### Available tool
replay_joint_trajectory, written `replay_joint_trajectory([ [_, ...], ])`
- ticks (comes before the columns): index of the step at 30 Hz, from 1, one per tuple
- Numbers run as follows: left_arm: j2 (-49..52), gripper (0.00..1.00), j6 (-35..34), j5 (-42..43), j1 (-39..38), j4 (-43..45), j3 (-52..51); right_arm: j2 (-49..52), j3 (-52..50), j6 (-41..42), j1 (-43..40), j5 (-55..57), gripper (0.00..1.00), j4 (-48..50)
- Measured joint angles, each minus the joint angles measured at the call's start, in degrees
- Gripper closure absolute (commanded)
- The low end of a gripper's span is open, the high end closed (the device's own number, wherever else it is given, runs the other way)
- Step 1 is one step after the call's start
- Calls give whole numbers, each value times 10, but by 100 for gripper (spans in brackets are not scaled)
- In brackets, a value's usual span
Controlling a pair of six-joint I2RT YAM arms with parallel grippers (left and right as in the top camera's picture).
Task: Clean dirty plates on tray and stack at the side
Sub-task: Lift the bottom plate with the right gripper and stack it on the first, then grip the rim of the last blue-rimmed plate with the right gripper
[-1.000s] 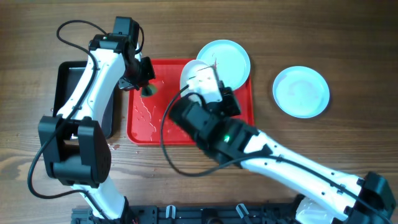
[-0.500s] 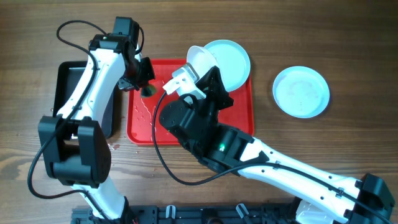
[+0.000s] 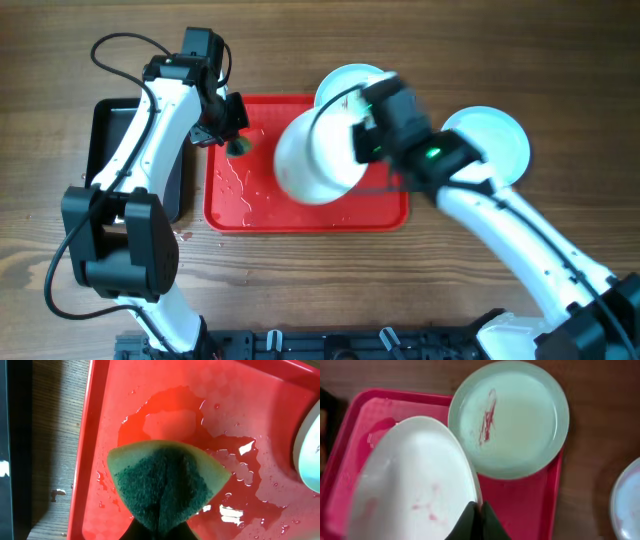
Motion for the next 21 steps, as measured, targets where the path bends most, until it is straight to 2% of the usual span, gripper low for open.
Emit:
replay_joint_trajectory([
  [3, 0, 96, 0, -1, 0, 0, 0, -7, 0, 11, -193, -80, 96, -43],
  [7, 0, 96, 0, -1, 0, 0, 0, -7, 0, 15, -362, -94, 95, -75],
  [10, 0, 96, 0, -2, 0, 0, 0, -7, -19, 15, -453, -80, 96, -76],
  [12, 0, 96, 0, -2, 0, 0, 0, -4, -39, 16, -499, -48, 96, -78],
  [15, 0, 96, 0, -2, 0, 0, 0, 16, -49, 28, -514, -29, 94, -77],
  [19, 0, 96, 0, -2, 0, 0, 0, 47, -49, 38, -513, -46, 76, -71],
  [21, 0, 96, 0, -2, 0, 0, 0, 50, -51, 17, -501, -100, 73, -53],
])
